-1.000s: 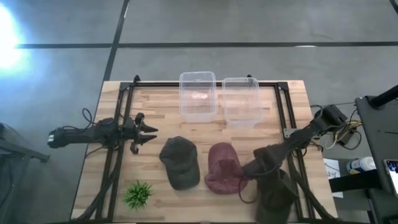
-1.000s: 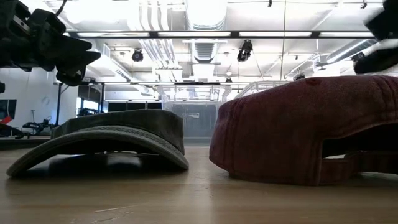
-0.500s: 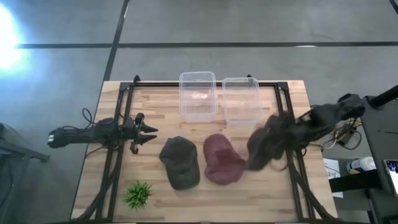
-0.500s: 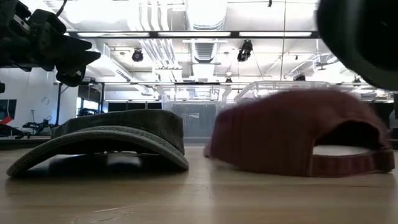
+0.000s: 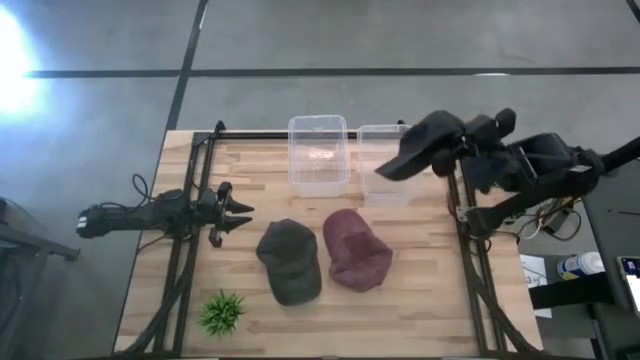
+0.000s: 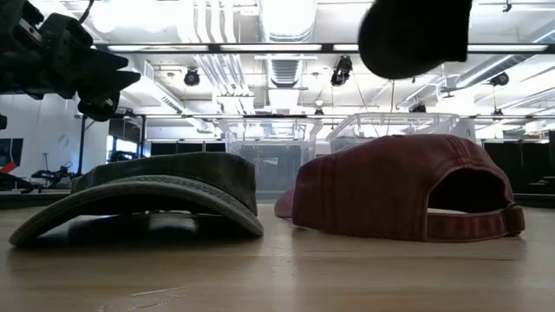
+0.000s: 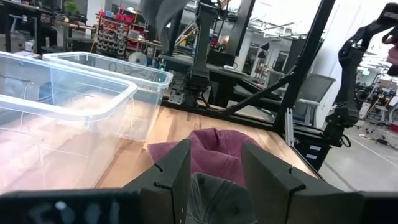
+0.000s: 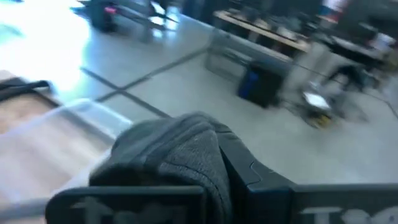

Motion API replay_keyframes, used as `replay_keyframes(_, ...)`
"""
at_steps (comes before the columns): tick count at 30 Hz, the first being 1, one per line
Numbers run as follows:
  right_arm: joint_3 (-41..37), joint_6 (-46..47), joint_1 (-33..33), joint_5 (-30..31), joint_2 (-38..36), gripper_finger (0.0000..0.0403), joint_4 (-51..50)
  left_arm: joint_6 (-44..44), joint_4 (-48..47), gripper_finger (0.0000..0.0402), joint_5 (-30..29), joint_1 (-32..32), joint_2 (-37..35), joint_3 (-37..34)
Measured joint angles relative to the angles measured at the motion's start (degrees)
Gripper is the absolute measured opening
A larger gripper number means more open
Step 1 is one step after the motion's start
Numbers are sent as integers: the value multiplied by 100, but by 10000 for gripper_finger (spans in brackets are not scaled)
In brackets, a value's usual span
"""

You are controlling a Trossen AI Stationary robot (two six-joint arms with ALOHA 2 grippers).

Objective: Pick & Place hat
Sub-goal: Put the bottom black cap into the right transparent bin

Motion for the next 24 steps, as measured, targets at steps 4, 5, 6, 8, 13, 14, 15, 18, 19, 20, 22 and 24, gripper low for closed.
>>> replay_keyframes(4, 0, 463, -1116, -775, 242, 8, 101, -207, 1, 135, -1, 0, 0, 0)
replay_keyframes(5, -9, 659, -1412, -1014, 330, 8, 95, -285, 1, 135, -1, 0, 0, 0)
replay_keyframes(6, -18, 796, -1708, -1184, 424, 8, 98, -368, 1, 135, -1, -2, 0, 0)
replay_keyframes(8, -26, 885, -2167, -1427, 637, 8, 144, -526, 1, 135, -1, 0, 0, 0)
replay_keyframes(13, 10, 372, -2922, -2176, 1213, 8, 736, -989, -1, 135, -1, 0, 0, 0)
replay_keyframes(14, 32, 294, -3059, -2372, 1327, 8, 790, -1092, -1, 135, -1, -1, 0, 0)
replay_keyframes(15, 57, 255, -3200, -2562, 1452, 8, 764, -1211, -2, 135, -1, -1, 0, 0)
replay_keyframes(18, 73, 260, -3573, -2944, 1820, 8, 651, -1534, -4, 135, -1, 0, 0, 0)
replay_keyframes(19, 69, 258, -3651, -3029, 1952, 8, 650, -1652, -4, 135, -1, 0, 0, 0)
replay_keyframes(20, 68, 246, -3703, -3088, 2081, 8, 650, -1759, -6, 135, -1, 0, 0, 0)
replay_keyframes(22, 88, 172, -3761, -3196, 2316, 8, 594, -1990, -7, 135, -1, 0, 0, 0)
replay_keyframes(24, 203, 177, -3762, -3247, 2548, 9, 378, -2181, -9, 135, 0, -1, 0, 0)
